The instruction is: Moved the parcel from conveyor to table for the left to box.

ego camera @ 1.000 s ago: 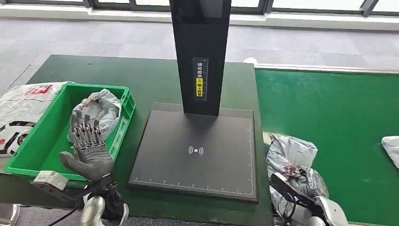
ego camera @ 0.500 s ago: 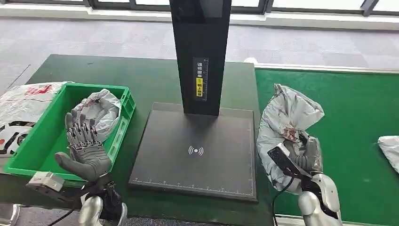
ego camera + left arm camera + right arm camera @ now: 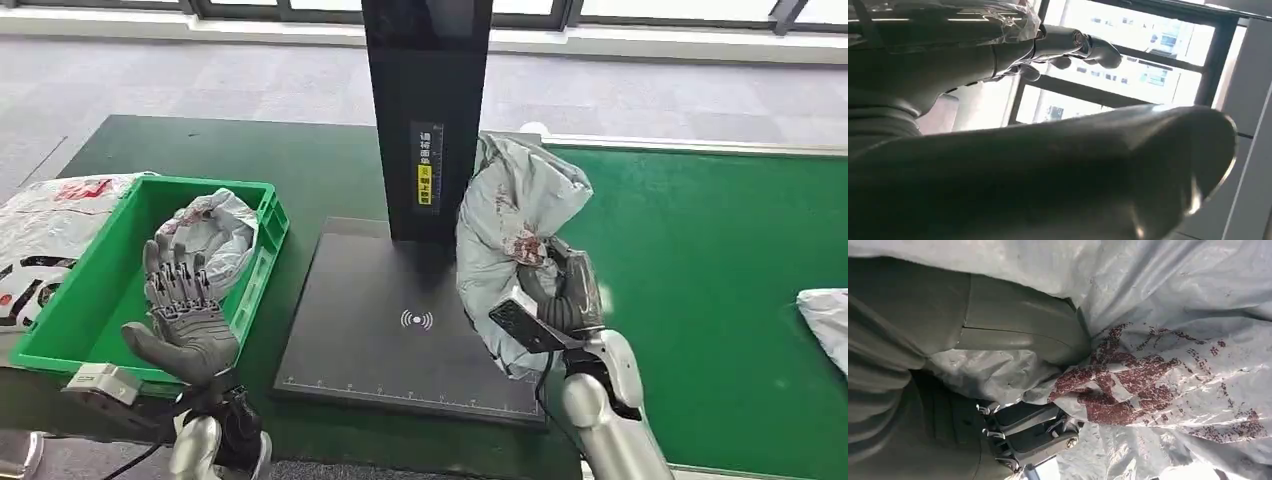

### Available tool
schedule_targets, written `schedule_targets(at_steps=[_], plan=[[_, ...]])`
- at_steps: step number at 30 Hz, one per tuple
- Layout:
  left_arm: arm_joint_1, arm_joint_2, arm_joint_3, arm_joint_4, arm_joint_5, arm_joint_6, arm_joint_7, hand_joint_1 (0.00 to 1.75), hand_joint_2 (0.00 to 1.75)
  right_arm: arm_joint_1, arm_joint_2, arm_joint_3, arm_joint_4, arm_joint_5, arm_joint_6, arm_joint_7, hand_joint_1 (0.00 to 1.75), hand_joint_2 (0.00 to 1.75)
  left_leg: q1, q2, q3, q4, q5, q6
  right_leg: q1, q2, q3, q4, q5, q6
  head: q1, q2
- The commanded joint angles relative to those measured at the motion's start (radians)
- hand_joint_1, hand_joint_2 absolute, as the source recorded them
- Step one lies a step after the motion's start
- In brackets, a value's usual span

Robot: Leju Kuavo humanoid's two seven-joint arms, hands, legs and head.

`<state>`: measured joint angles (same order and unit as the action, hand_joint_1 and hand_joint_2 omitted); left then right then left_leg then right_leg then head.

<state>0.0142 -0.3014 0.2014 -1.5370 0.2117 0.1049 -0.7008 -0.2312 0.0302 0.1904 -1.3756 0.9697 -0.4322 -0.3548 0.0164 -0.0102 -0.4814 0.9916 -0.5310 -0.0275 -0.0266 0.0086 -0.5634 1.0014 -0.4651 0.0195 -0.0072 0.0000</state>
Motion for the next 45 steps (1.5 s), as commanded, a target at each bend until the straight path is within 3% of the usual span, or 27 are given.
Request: schedule_targets(at_steps=[1,11,14,45], plan=[[-0.038,-0.048,0.054,0.053,-0.001,0.002,0.003,0.00,0.00,-0.062,0.017,0.079,0.081,-0.005,0.002,0.002,1.75,1.75,0.000,0.002,0.001,0.000,0.000,0.001,0.000,0.001,0.000,0.000,0.000,-0.001,0.000,0.000],[-0.037,-0.048,0.051,0.058,-0.001,-0.009,0.003,0.00,0.00,-0.067,0.004,0.094,0.096,-0.030,0.017,-0.019,1.75,1.75,0.000,0.002,0.000,-0.002,0.001,0.002,0.000,0.001,0.000,-0.003,0.002,-0.002,0.000,0.000],[-0.070,-0.048,0.031,0.098,-0.012,-0.007,0.003,0.00,0.00,-0.135,0.043,0.166,0.193,-0.049,0.007,-0.010,1.75,1.75,-0.001,0.004,0.000,-0.001,0.000,0.001,0.000,0.002,-0.001,-0.001,0.001,-0.001,0.000,0.000],[-0.082,-0.048,0.025,0.113,-0.013,-0.005,0.003,0.00,0.00,-0.147,0.047,0.176,0.222,-0.074,-0.004,-0.020,1.75,1.75,0.000,0.002,-0.001,0.000,0.001,0.001,0.001,0.000,-0.002,-0.001,0.001,-0.002,0.000,0.000]])
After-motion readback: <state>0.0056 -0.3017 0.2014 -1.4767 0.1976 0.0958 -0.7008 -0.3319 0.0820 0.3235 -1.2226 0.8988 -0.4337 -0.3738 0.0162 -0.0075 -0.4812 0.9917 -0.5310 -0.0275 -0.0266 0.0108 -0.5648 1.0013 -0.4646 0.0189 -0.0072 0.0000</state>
